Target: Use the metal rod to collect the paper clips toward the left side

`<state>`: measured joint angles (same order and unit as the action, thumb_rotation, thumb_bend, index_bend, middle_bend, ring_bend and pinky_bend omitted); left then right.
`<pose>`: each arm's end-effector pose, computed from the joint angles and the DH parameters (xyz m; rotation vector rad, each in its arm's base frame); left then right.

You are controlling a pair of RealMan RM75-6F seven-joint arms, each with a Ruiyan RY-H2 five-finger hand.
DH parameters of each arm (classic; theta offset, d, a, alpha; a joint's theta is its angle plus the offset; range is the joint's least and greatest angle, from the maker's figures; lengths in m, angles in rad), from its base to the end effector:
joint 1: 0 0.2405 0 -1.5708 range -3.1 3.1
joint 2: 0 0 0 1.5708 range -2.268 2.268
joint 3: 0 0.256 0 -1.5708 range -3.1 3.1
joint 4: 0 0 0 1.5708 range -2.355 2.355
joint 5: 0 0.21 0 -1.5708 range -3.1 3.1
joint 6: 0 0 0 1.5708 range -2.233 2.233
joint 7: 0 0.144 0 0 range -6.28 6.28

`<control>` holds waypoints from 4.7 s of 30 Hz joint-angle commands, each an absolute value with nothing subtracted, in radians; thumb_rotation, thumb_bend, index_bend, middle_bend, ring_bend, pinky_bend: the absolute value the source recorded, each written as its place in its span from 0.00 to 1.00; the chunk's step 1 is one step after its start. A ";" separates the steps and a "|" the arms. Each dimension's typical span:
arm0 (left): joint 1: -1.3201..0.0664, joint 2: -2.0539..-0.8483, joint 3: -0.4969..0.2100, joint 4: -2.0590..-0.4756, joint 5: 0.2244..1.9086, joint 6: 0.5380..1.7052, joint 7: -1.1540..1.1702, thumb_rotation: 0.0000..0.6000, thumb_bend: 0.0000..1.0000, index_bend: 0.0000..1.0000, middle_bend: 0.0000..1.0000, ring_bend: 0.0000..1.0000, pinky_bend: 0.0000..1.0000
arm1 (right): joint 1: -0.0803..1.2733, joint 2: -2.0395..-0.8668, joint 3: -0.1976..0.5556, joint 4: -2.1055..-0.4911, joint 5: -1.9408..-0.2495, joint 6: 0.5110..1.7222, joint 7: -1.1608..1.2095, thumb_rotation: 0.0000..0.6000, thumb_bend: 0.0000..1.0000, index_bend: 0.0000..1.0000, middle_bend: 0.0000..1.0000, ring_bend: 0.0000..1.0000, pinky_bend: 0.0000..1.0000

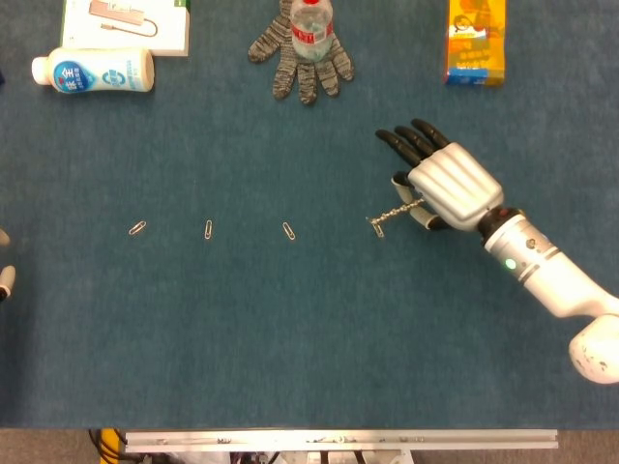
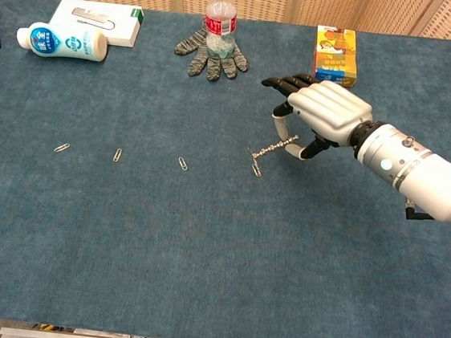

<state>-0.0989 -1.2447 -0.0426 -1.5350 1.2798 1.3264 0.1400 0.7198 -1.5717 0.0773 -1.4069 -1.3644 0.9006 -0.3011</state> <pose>-0.3488 0.1794 0.1133 -1.3349 -1.0554 -0.6434 -0.1587 -0.3156 -0.0421 2.1242 -0.7650 0.8631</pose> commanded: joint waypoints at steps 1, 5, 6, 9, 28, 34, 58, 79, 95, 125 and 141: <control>-0.099 -1.246 -0.042 -1.534 1.281 1.326 0.139 1.00 0.29 0.43 0.33 0.28 0.33 | 0.718 -1.580 0.072 -1.391 -1.356 0.891 -0.300 1.00 0.31 0.66 0.05 0.00 0.00; -0.099 -1.248 -0.043 -1.530 1.280 1.325 0.136 1.00 0.29 0.43 0.33 0.28 0.33 | 0.720 -1.593 0.064 -1.370 -1.355 0.880 -0.297 1.00 0.31 0.66 0.05 0.00 0.00; -0.098 -1.247 -0.042 -1.531 1.280 1.326 0.135 1.00 0.29 0.43 0.33 0.28 0.33 | 0.720 -1.596 0.062 -1.366 -1.355 0.878 -0.296 1.00 0.31 0.66 0.05 0.00 0.00; -0.098 -1.249 -0.042 -1.527 1.279 1.324 0.133 1.00 0.29 0.43 0.33 0.28 0.33 | 0.721 -1.603 0.059 -1.354 -1.353 0.872 -0.292 1.00 0.31 0.66 0.05 0.00 0.00; -0.093 -1.253 -0.040 -1.516 1.281 1.323 0.120 1.00 0.29 0.43 0.33 0.28 0.33 | 0.726 -1.610 0.060 -1.362 -1.375 0.881 -0.275 1.00 0.31 0.66 0.05 0.00 0.00; -0.095 -1.252 -0.042 -1.515 1.280 1.320 0.120 1.00 0.29 0.43 0.33 0.28 0.33 | 0.732 -1.602 0.065 -1.401 -1.398 0.897 -0.268 1.00 0.31 0.66 0.05 0.00 0.00; -0.091 -1.251 -0.040 -1.514 1.270 1.315 0.126 1.00 0.29 0.43 0.33 0.28 0.34 | 0.751 -1.659 0.042 -1.432 -1.467 0.899 -0.178 1.00 0.29 0.65 0.05 0.00 0.00; -0.092 -1.247 -0.044 -1.537 1.278 1.326 0.138 1.00 0.29 0.43 0.33 0.28 0.34 | 0.706 -1.581 0.031 -1.506 -1.475 0.964 -0.170 1.00 0.00 0.20 0.05 0.00 0.00; -0.161 -1.192 -0.075 -1.702 1.432 1.360 0.107 1.00 0.29 0.40 0.04 0.02 0.16 | 0.566 -1.334 0.075 -1.607 -1.416 1.163 -0.195 1.00 0.00 0.20 0.05 0.00 0.00; -0.488 -1.212 -0.095 -1.802 1.488 0.986 0.072 1.00 0.18 0.34 0.00 0.00 0.00 | 0.297 -1.022 0.116 -1.644 -1.316 1.420 -0.187 1.00 0.00 0.26 0.06 0.00 0.00; -0.630 -1.268 -0.091 -1.776 1.484 0.845 0.070 1.00 0.17 0.32 0.00 0.00 0.00 | 0.249 -0.995 0.153 -1.651 -1.271 1.441 -0.190 1.00 0.00 0.28 0.06 0.00 0.00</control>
<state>-0.6222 -1.2617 -0.0866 -1.7758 1.4880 0.8504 0.0668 0.2497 -0.9949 0.1517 -1.6505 -1.2721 1.4400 -0.1903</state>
